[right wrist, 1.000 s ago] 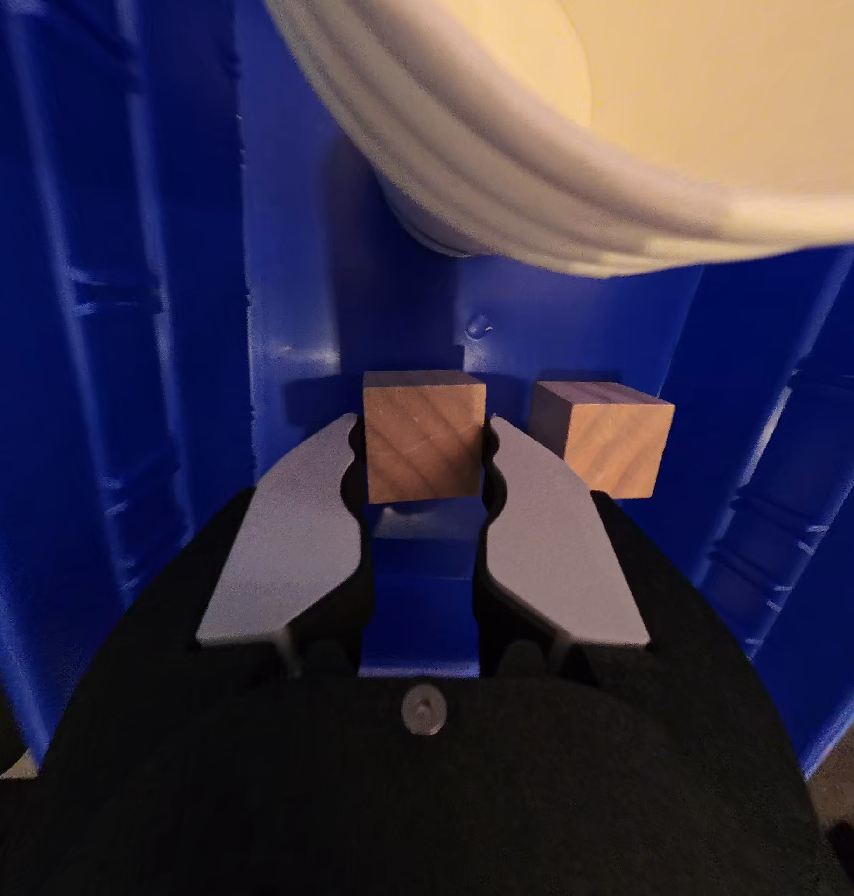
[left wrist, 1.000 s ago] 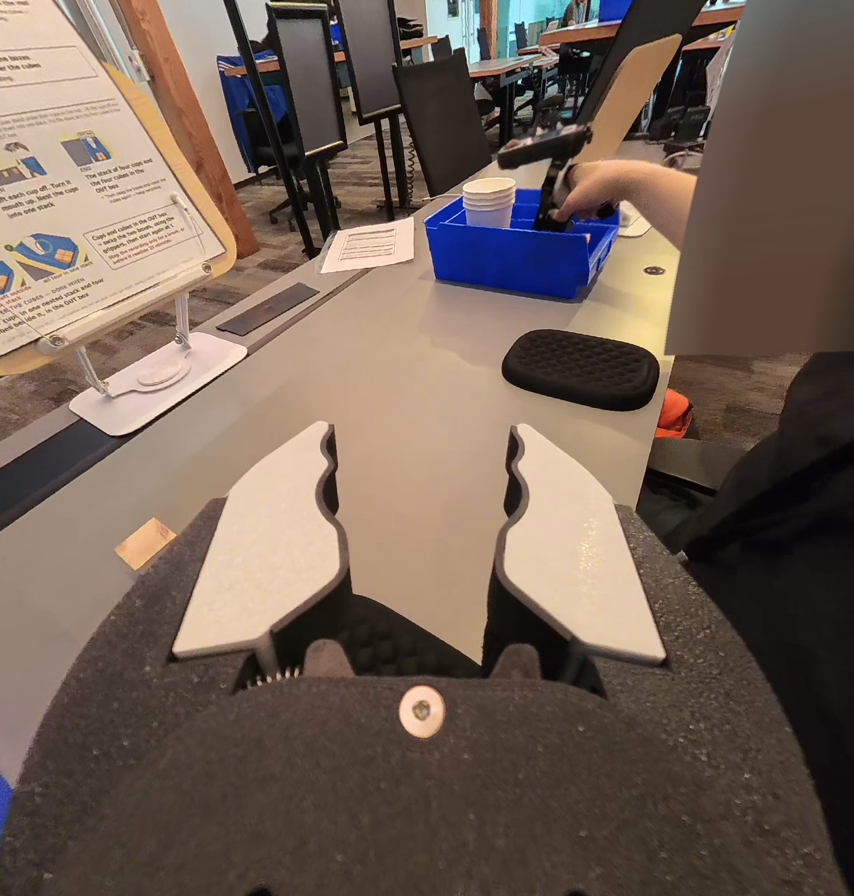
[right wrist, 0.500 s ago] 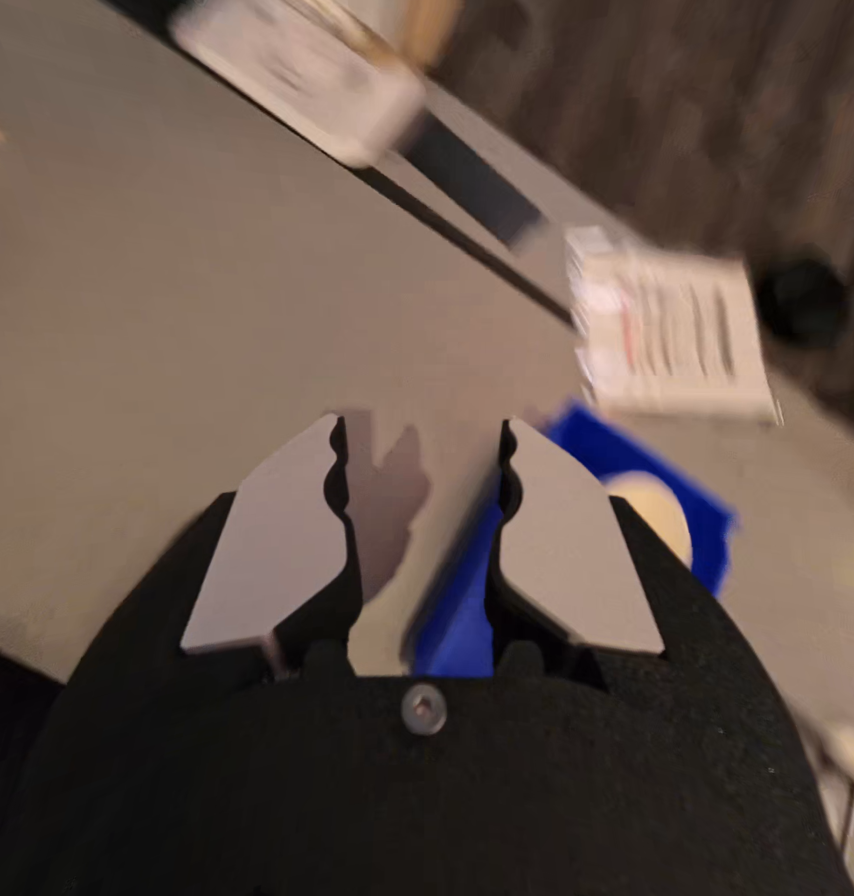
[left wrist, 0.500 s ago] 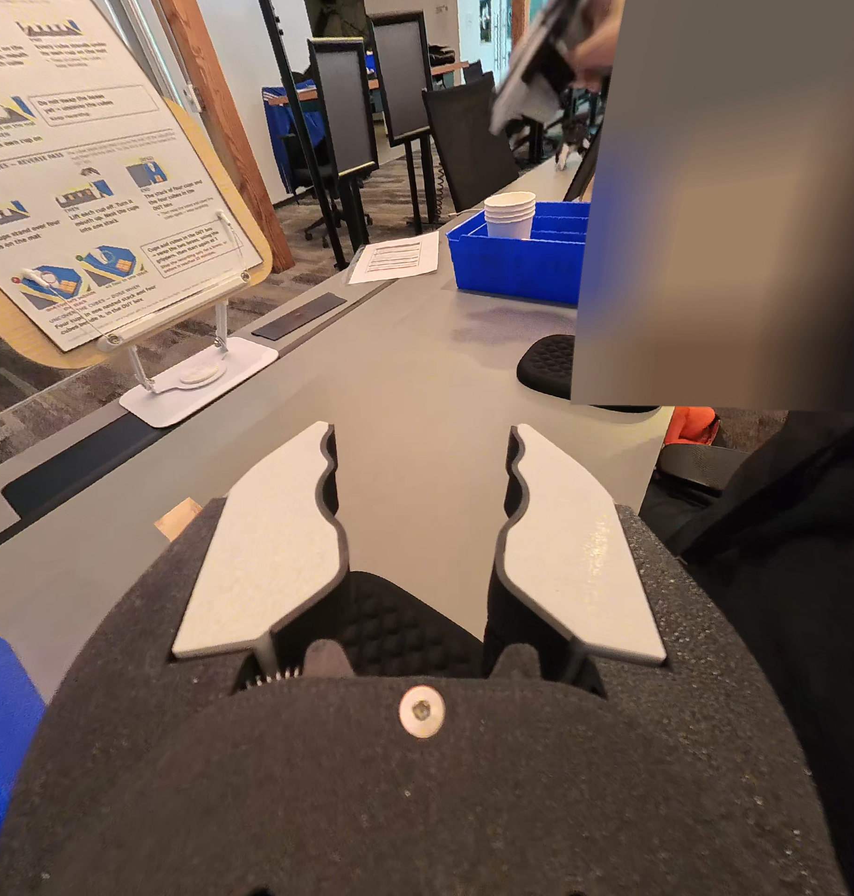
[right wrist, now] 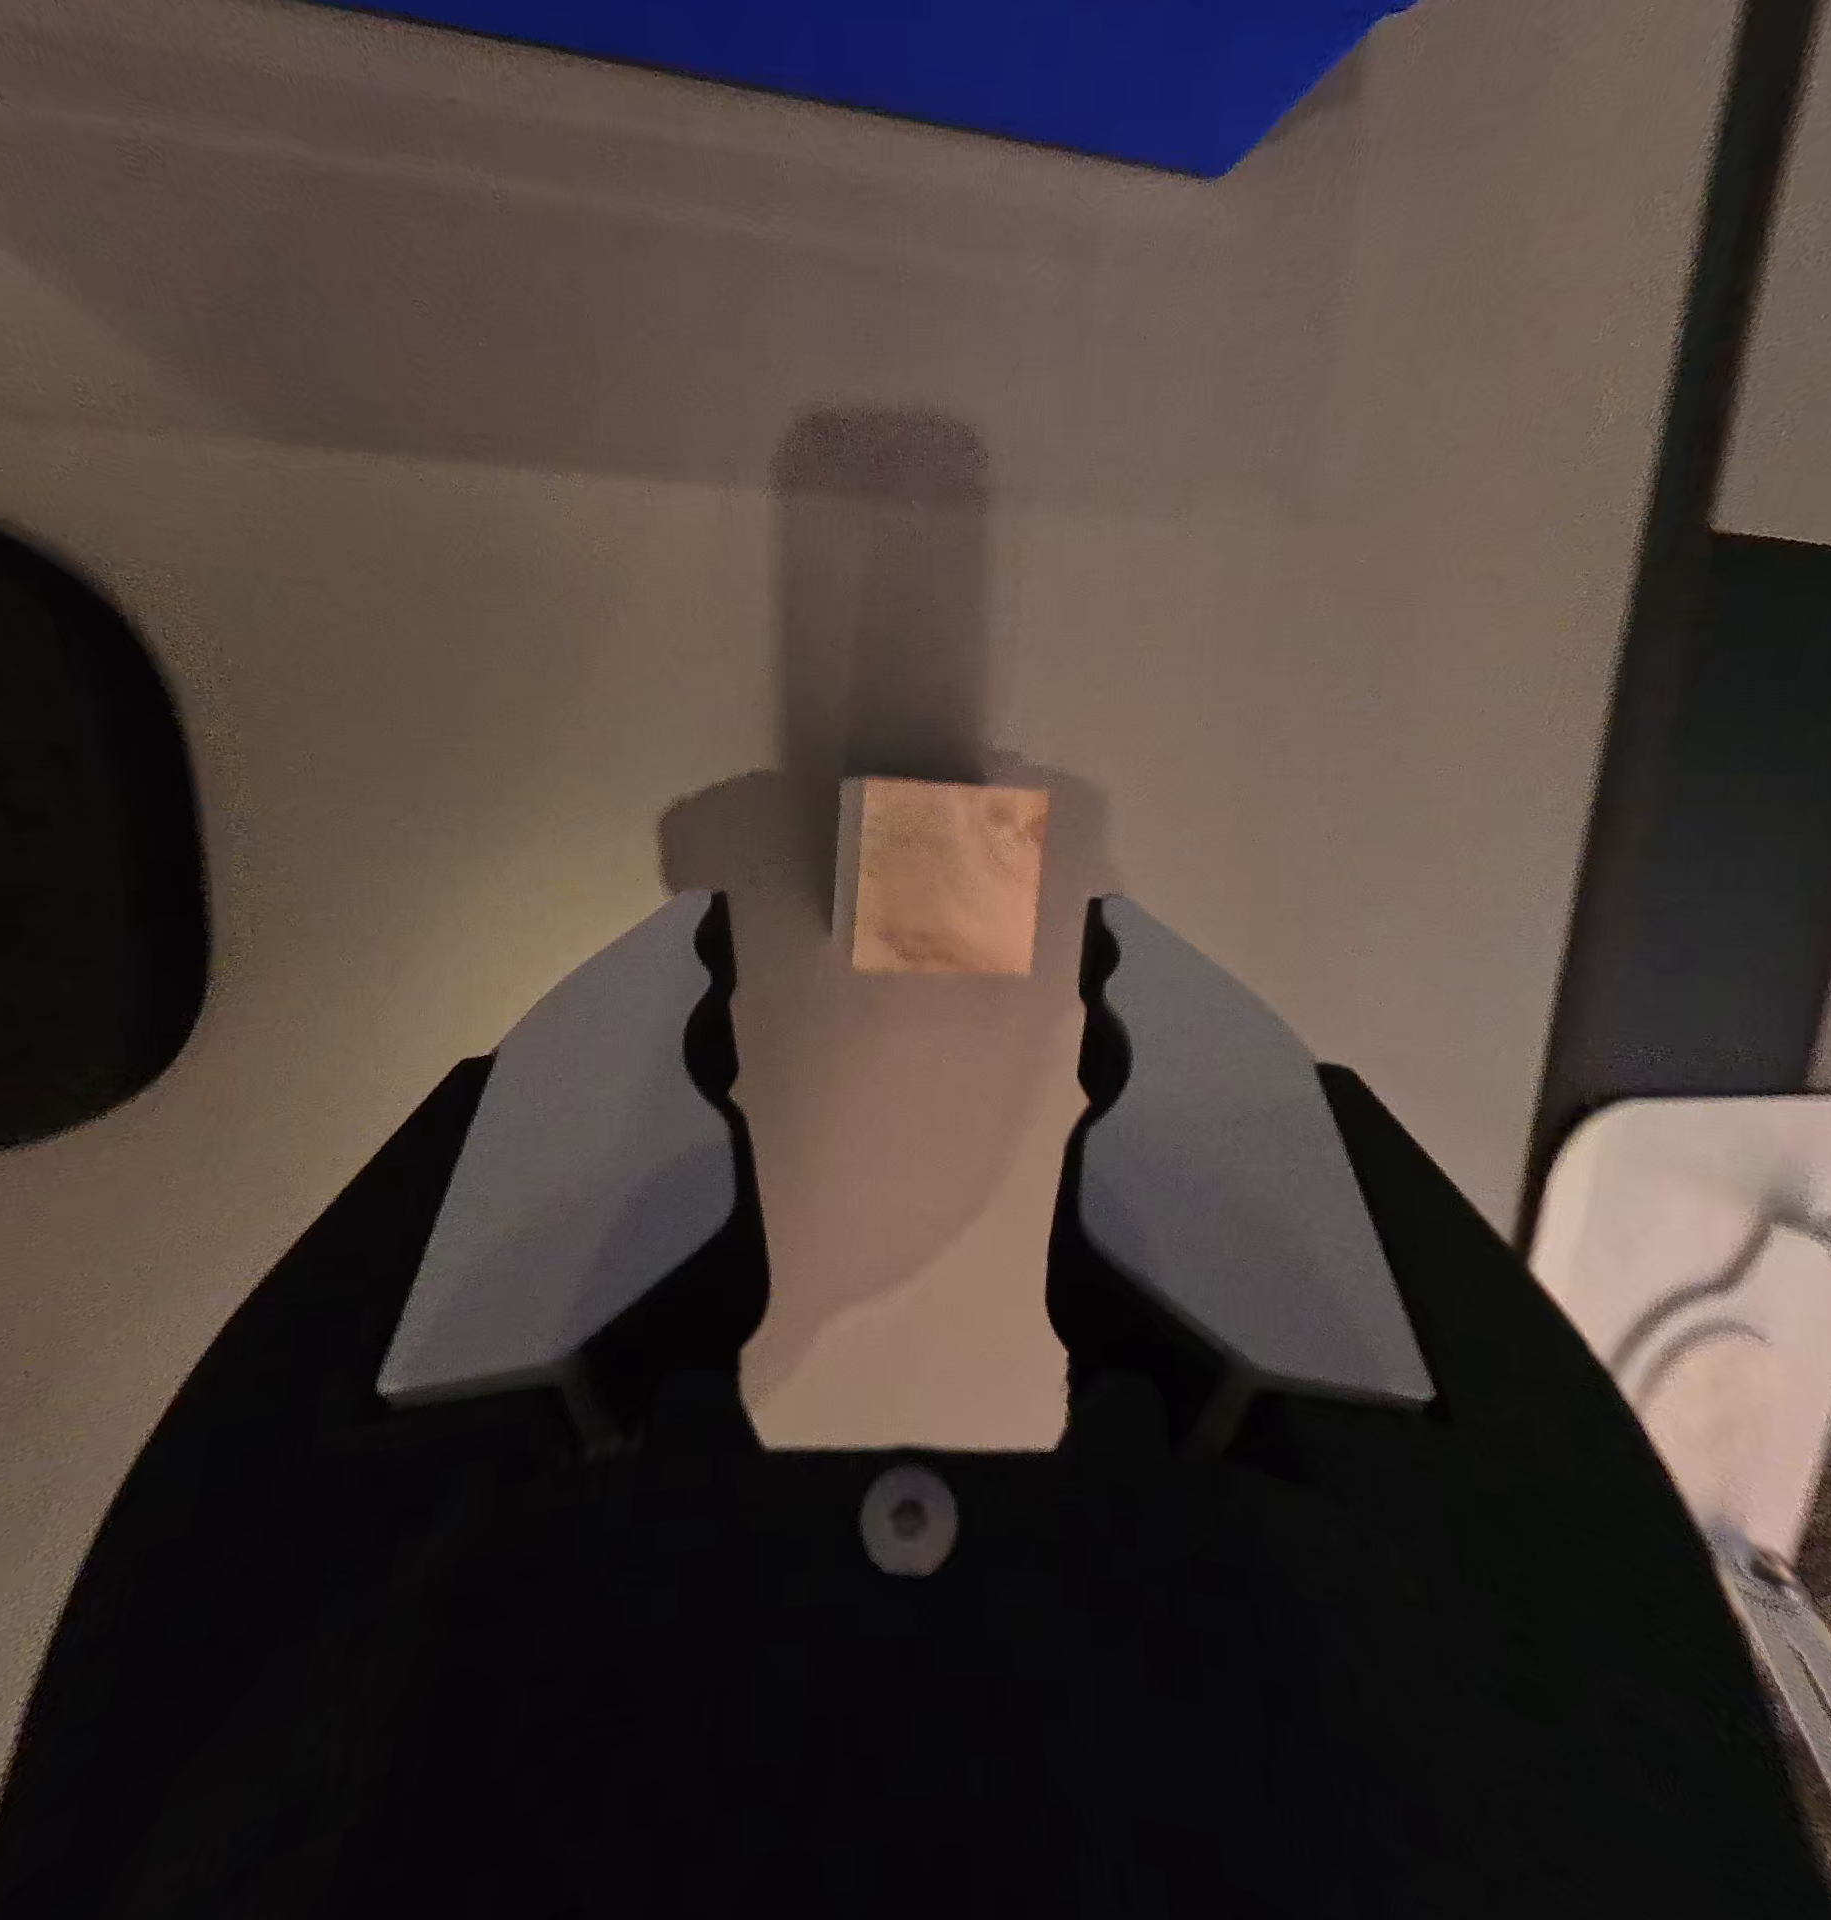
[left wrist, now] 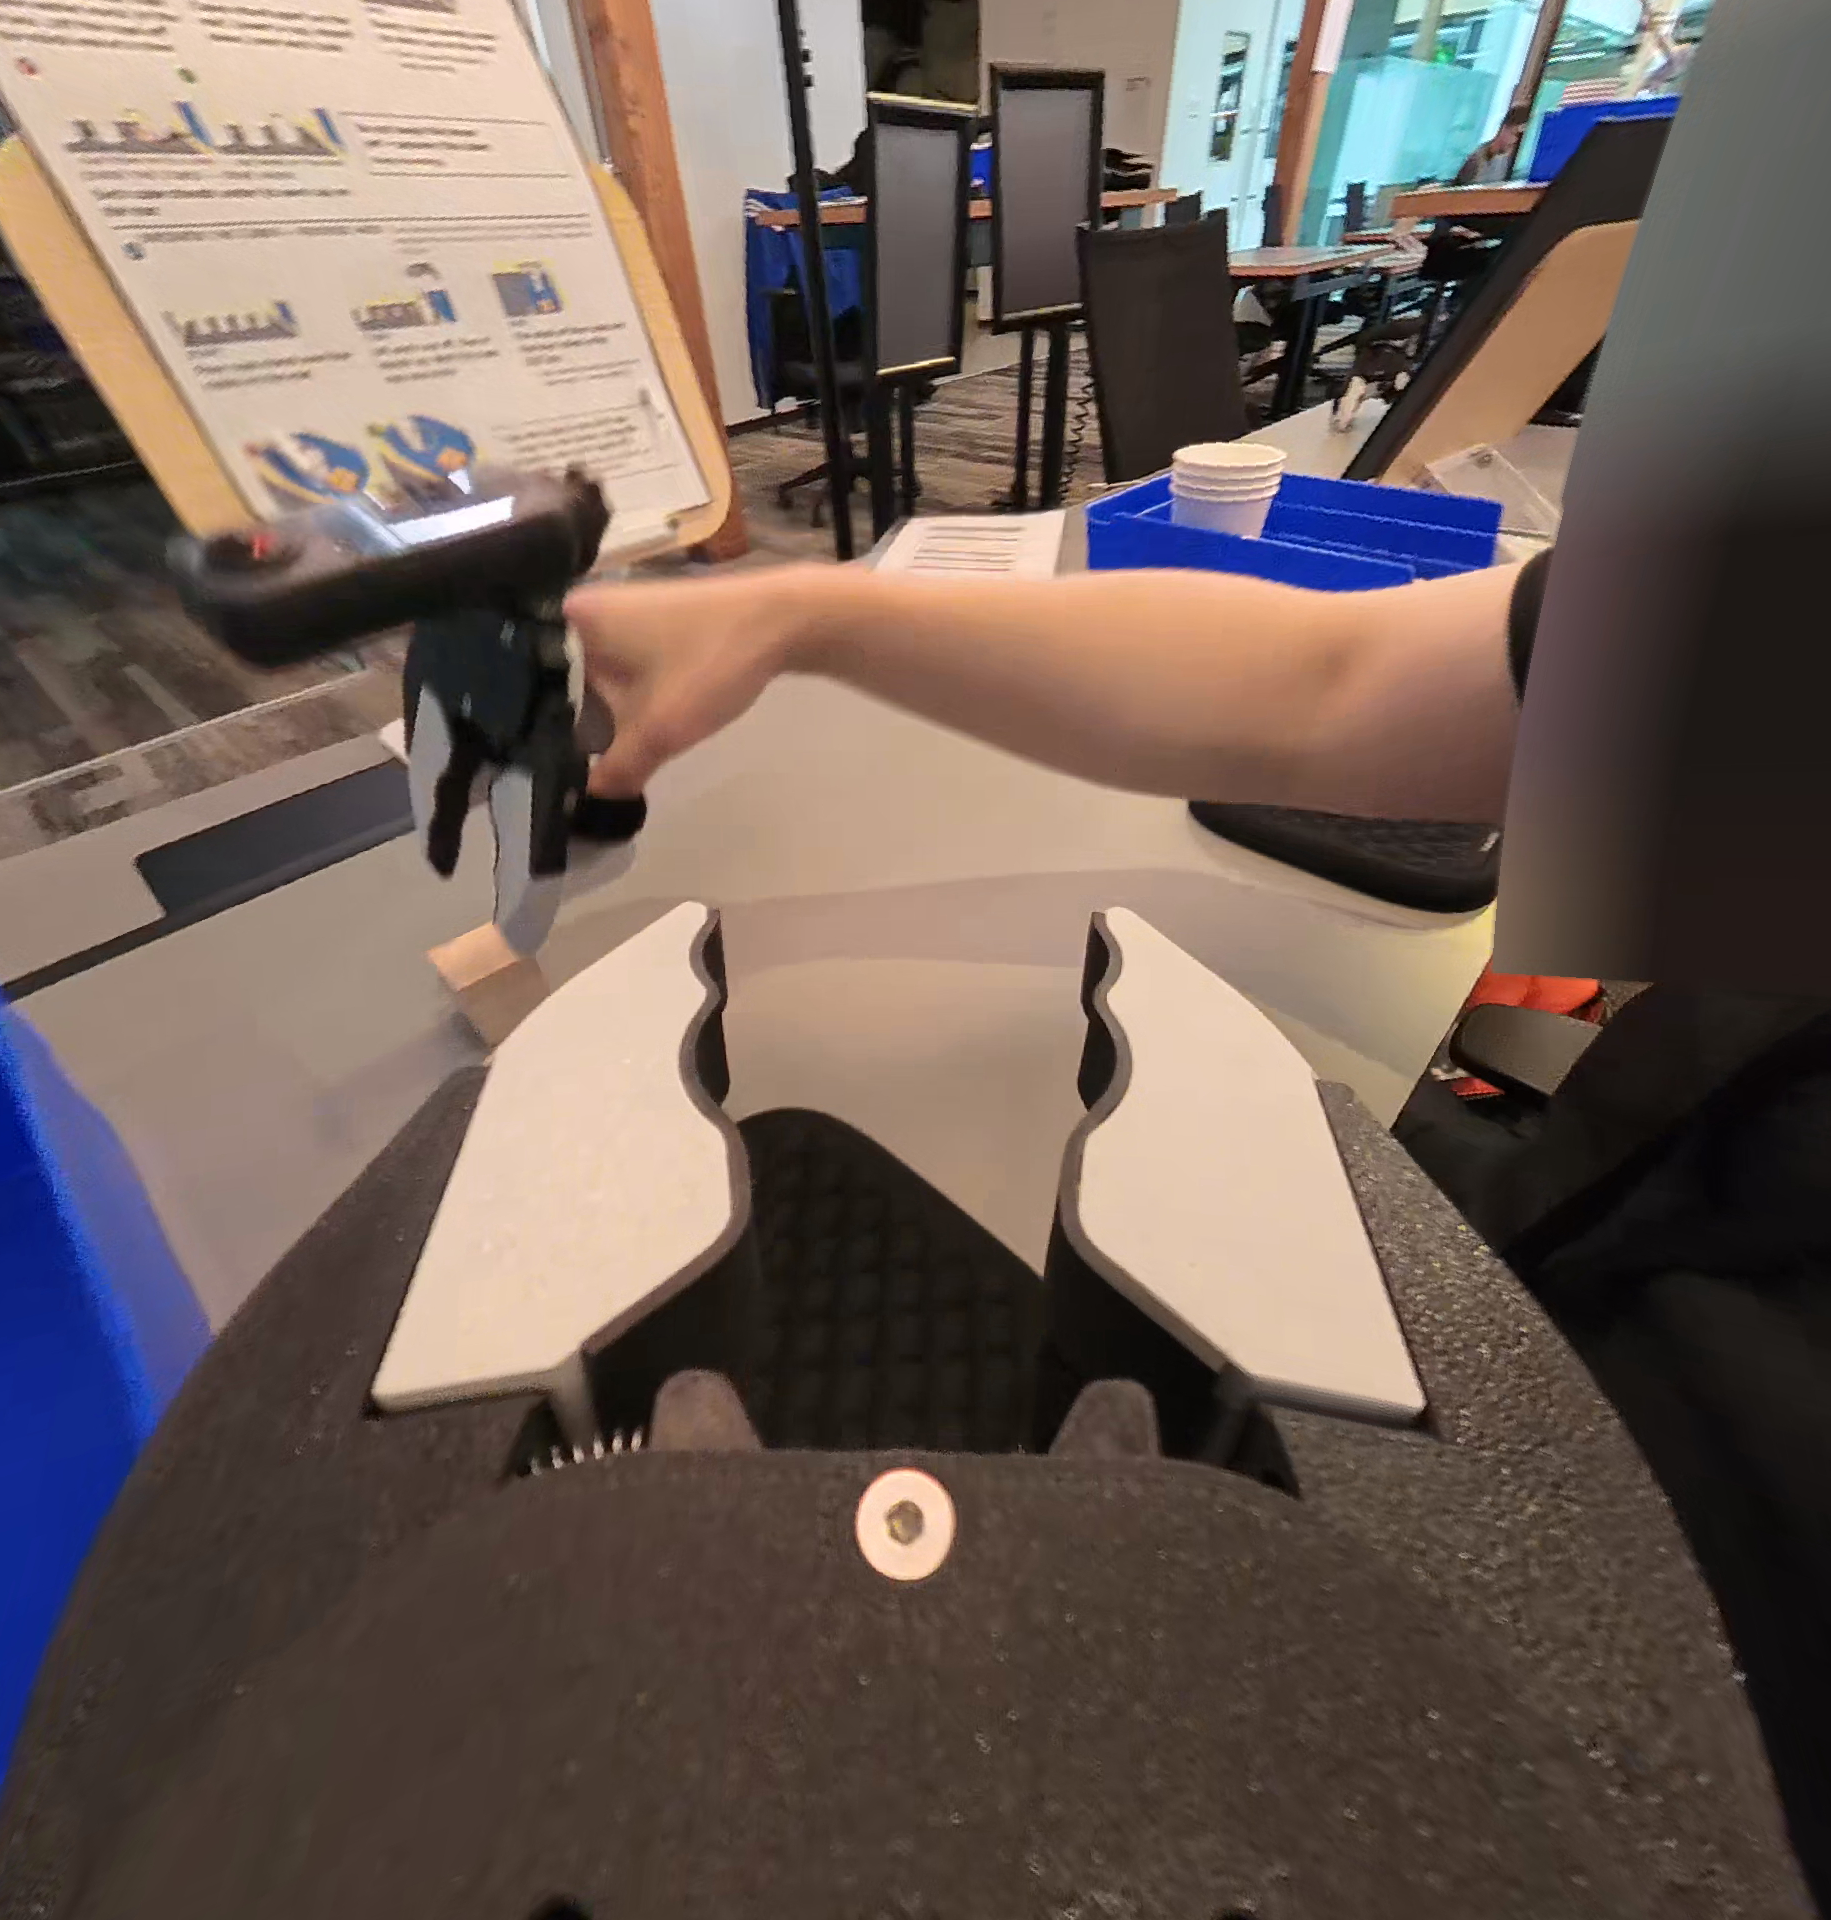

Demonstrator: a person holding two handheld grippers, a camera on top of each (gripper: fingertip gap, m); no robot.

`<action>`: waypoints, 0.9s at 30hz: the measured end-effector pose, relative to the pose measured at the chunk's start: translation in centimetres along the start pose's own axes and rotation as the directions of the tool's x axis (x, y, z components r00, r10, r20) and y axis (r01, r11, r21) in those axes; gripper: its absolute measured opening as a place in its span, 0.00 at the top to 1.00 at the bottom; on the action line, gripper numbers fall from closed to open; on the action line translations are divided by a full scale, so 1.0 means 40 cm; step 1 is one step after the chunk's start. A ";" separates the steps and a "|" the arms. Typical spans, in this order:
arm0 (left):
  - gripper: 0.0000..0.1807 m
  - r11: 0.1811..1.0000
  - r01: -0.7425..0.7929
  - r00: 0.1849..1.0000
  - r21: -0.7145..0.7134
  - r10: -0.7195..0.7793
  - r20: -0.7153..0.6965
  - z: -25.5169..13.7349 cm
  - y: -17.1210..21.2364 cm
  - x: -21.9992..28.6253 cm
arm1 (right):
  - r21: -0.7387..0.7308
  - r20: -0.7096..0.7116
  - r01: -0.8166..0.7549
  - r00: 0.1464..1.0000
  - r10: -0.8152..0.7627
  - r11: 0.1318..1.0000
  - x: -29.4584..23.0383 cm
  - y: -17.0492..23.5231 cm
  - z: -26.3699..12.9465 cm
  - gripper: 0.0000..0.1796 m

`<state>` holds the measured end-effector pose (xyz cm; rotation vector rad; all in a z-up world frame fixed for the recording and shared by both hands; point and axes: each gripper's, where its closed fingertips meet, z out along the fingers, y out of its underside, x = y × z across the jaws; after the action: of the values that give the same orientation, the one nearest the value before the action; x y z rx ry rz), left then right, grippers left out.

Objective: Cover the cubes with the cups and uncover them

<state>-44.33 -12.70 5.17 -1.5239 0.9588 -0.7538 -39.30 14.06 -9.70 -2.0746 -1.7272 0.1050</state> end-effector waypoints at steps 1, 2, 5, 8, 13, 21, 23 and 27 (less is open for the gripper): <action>0.64 1.000 0.006 1.000 0.000 -0.006 0.003 -0.006 0.004 -0.002 | -0.019 0.011 -0.002 1.000 0.002 1.000 -0.002 -0.001 0.029 0.64; 0.64 1.000 0.014 1.000 -0.001 -0.014 0.008 -0.012 0.009 -0.004 | -0.062 0.002 0.002 1.000 -0.001 0.998 0.004 0.010 0.054 0.64; 0.64 0.999 0.033 0.999 -0.002 -0.033 0.015 -0.018 0.020 -0.011 | -0.148 0.018 0.003 1.000 -0.001 0.989 0.007 0.044 0.107 0.69; 0.64 0.999 0.034 0.999 0.005 -0.034 0.004 -0.011 0.018 -0.010 | -0.105 0.056 -0.041 0.997 0.047 0.994 0.009 0.041 0.115 0.74; 0.64 1.000 0.011 0.999 0.015 -0.010 -0.036 0.002 0.012 0.003 | 0.034 0.029 -0.100 0.995 0.099 0.994 -0.006 0.034 -0.071 0.74; 0.64 0.999 0.011 0.992 0.035 -0.007 -0.123 0.016 0.019 0.003 | 0.225 -0.484 -0.595 0.619 0.618 0.772 -0.028 0.672 -0.868 0.74; 0.64 0.999 0.015 0.989 0.038 -0.010 -0.147 0.028 0.014 0.006 | 0.230 -0.516 -0.795 0.390 0.763 0.562 -0.098 0.963 -0.951 0.74; 0.64 1.000 0.008 0.985 0.029 -0.003 -0.174 0.053 0.005 0.014 | 0.204 -0.510 -0.935 0.150 0.847 0.289 -0.275 1.368 -0.921 0.74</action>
<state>-42.25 -12.19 4.61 -1.4534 1.0682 -0.9128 20.69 -13.63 0.68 -2.6133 0.0796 -0.2692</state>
